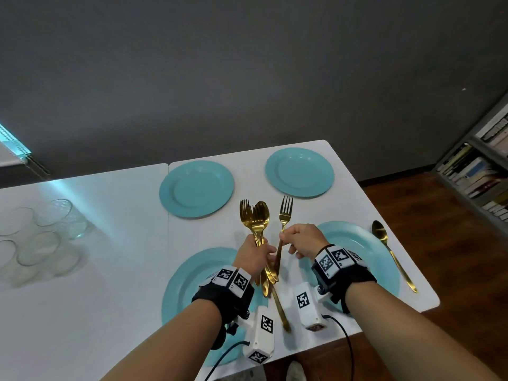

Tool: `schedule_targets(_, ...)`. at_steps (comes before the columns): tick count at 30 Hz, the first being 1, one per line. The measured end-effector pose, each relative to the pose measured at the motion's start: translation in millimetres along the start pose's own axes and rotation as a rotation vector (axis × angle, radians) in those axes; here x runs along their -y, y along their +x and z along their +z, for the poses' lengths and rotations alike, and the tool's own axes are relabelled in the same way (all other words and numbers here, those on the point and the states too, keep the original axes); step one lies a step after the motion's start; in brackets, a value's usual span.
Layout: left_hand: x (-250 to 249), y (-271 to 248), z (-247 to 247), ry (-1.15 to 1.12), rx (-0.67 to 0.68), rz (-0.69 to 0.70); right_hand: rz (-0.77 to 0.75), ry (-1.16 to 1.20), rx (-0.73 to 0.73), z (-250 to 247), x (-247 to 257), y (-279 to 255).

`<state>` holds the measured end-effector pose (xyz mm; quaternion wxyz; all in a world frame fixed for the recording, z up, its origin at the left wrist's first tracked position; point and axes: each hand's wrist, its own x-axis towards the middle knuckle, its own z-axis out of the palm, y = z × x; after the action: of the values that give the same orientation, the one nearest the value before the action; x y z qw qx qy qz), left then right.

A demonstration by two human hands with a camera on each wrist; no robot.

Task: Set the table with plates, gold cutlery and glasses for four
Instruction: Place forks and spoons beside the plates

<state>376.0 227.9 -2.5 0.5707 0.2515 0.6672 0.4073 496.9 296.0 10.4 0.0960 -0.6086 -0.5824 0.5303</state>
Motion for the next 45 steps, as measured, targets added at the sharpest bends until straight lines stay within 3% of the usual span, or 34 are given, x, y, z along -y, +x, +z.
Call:
schedule_targets(4,7.2,1.9,-37.7,-0.038,-0.044,-0.012,0.056,-0.189,-0.129,8.2,-9.7,-6.2)
schedule_targets(9,12.2,3.5,-68.2,0.022,-0.008,0.009,0.241,-0.5,-0.115,22.1,-35.1,-16.8)
schedule_targets(15,19.0,5.4,-84.9,0.046,0.024,0.02,0.324,-0.624,-0.192,39.6,-42.8,-19.5)
schedule_targets(31,20.9,10.7,-90.3,0.072,0.033,0.026,0.365,-0.733,-0.366,49.3,-41.5,-17.2)
schedule_targets(45,25.5,9.3,-90.0,0.049,0.073,-0.01,0.334,-0.702,-0.399,53.3,-44.9,-22.1)
